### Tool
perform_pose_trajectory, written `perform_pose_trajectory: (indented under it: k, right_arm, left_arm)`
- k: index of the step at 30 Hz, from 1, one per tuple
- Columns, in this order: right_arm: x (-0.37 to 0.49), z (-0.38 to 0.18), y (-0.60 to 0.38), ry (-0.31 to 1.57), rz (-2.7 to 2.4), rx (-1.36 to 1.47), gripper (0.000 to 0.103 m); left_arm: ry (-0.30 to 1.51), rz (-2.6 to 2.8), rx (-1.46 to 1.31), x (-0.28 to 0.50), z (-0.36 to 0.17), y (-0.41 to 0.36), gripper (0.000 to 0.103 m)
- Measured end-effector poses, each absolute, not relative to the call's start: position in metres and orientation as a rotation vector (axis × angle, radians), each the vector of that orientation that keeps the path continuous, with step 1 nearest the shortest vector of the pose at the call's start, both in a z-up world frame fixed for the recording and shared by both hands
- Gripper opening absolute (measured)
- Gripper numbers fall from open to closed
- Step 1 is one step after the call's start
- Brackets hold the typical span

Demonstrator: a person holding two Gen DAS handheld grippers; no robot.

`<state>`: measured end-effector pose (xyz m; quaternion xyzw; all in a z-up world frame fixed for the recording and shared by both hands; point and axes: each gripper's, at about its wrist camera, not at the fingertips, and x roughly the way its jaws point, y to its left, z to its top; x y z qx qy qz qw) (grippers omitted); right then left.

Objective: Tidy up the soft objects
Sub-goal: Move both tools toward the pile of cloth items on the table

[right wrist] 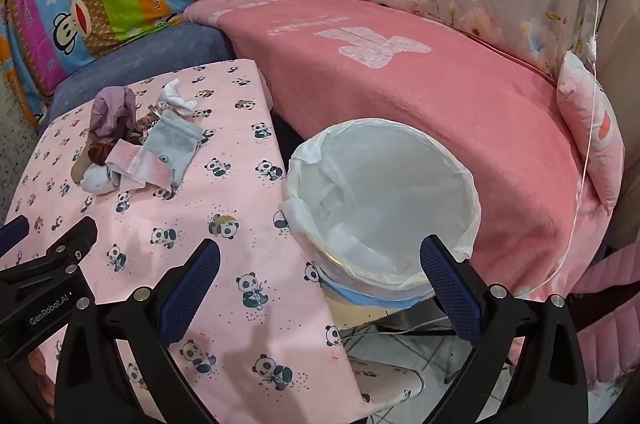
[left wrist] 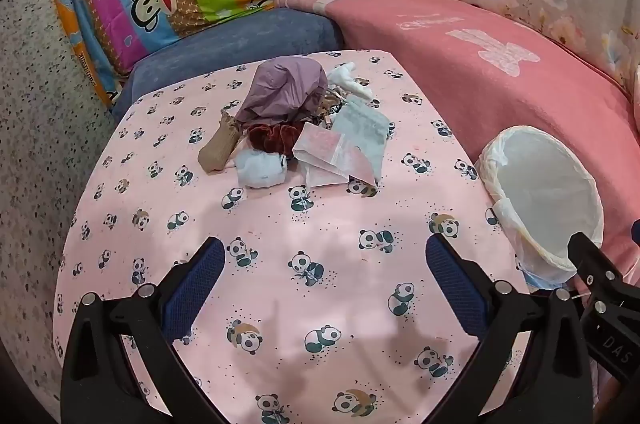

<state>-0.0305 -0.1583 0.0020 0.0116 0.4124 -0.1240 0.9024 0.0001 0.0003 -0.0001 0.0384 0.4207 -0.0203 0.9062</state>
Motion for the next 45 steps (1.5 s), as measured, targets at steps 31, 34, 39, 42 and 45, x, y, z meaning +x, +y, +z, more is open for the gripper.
perform_pose_trajectory:
  k: [31,34,39,42,45]
  right_arm:
    - [-0.037,0.011,-0.156,0.832,-0.248,0.022,0.098]
    - [-0.037,0.011,-0.156,0.831,-0.247,0.024,0.098]
    - [-0.04,0.014,-0.155,0.827,-0.242,0.031,0.098]
    - [-0.041,0.013,-0.154,0.828,-0.242,0.031,0.098]
    - [-0.041,0.013,-0.154,0.828,-0.24,0.031,0.098]
  left_arm:
    - [0.838,-0.05,0.075,-0.005,0.011,0.0,0.096]
    - [0.833,-0.051,0.075,-0.008,0.011,0.0,0.096]
    - [0.833,-0.049,0.076,-0.008,0.012,0.0,0.096]
    - [0.83,-0.05,0.078,-0.009,0.013,0.0,0.096]
    - [0.826,-0.051,0.079,-0.01,0.015,0.0,0.096]
